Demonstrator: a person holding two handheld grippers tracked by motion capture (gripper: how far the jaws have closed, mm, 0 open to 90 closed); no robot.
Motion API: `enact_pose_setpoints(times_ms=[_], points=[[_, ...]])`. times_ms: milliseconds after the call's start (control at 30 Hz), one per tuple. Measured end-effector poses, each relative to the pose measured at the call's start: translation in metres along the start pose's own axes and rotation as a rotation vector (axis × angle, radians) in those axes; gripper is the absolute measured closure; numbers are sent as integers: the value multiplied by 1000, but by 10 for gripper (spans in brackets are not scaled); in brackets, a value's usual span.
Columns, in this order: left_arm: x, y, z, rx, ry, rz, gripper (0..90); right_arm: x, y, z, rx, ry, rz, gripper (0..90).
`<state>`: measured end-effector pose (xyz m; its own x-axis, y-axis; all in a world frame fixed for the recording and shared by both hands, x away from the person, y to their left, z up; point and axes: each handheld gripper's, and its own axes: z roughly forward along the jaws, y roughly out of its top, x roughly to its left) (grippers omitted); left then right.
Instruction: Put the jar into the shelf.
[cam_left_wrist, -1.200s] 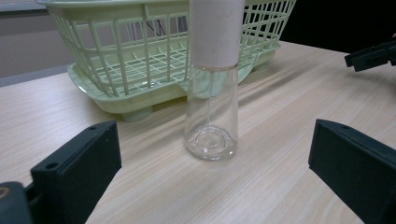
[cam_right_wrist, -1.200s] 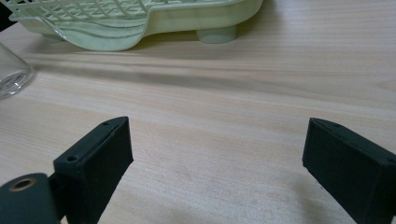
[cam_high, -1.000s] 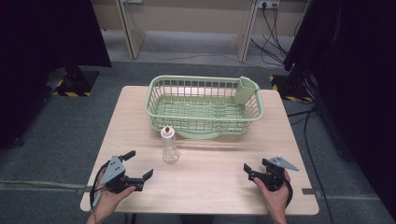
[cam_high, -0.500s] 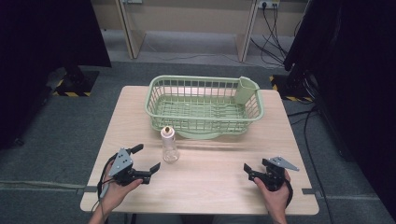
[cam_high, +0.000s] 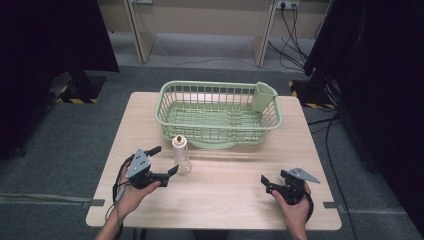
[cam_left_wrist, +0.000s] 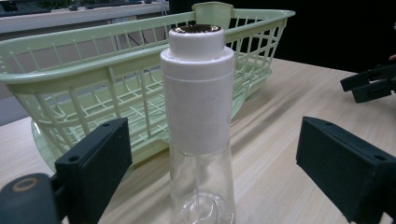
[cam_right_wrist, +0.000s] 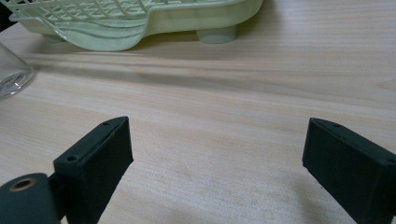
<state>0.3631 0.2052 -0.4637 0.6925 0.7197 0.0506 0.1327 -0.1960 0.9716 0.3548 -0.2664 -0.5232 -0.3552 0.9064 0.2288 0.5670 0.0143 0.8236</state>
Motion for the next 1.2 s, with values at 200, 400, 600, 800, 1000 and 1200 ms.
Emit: enact_pose_setpoints(times_ms=[200, 400, 600, 800, 1000, 1200], points=[[2, 12, 14, 4, 11, 12, 177, 0, 0, 0, 1, 0, 3, 87], [2, 19, 23, 10, 13, 14, 228, 0, 0, 0, 0, 2, 4, 87], [4, 22, 31, 29, 25, 5, 296, 0, 0, 0, 1, 2, 4, 87], [5, 26, 35, 45, 9, -2, 376, 0, 0, 0, 2, 2, 4, 87], [7, 29, 37, 53, 2, -22, 453, 0, 0, 0, 1, 3, 7, 87], [7, 30, 37, 62, 0, -30, 458, -1, 0, 0, 0, 4, 8, 87]])
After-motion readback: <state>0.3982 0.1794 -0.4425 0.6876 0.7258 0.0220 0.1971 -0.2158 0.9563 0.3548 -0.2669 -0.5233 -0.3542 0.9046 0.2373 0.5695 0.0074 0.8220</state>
